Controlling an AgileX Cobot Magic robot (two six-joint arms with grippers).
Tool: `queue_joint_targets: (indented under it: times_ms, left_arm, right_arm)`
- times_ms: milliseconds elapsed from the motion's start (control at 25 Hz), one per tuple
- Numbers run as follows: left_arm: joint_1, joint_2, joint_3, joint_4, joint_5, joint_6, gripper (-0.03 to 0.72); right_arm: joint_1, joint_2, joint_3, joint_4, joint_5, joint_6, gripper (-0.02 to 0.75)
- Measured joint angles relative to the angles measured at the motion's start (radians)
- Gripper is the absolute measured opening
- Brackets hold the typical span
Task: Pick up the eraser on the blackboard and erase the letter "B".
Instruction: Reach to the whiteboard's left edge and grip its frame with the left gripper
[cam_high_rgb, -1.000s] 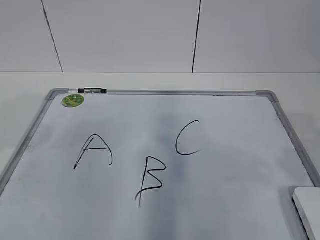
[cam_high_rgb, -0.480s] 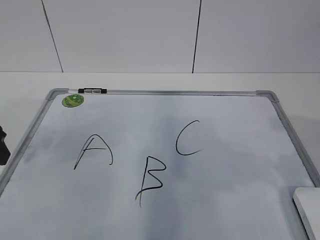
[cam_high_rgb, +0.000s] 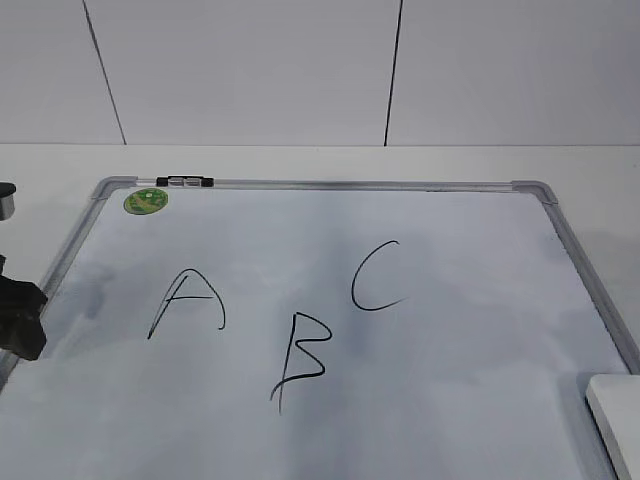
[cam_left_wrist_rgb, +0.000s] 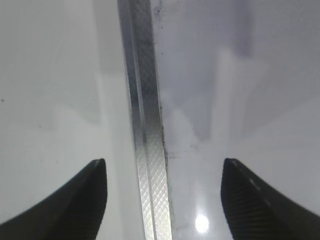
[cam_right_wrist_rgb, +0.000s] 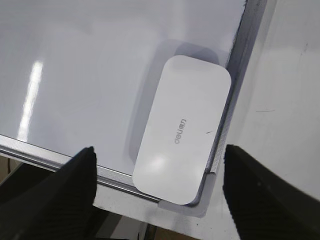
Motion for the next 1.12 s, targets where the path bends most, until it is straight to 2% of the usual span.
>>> queue_joint_targets:
  times_ms: [1120]
  left_arm:
    - [0.0, 0.09, -0.002, -0.017, -0.084, 0.0, 0.531]
  right_arm:
    - [0.0, 0.0, 0.0, 0.0, 0.009, 0.0, 0.594]
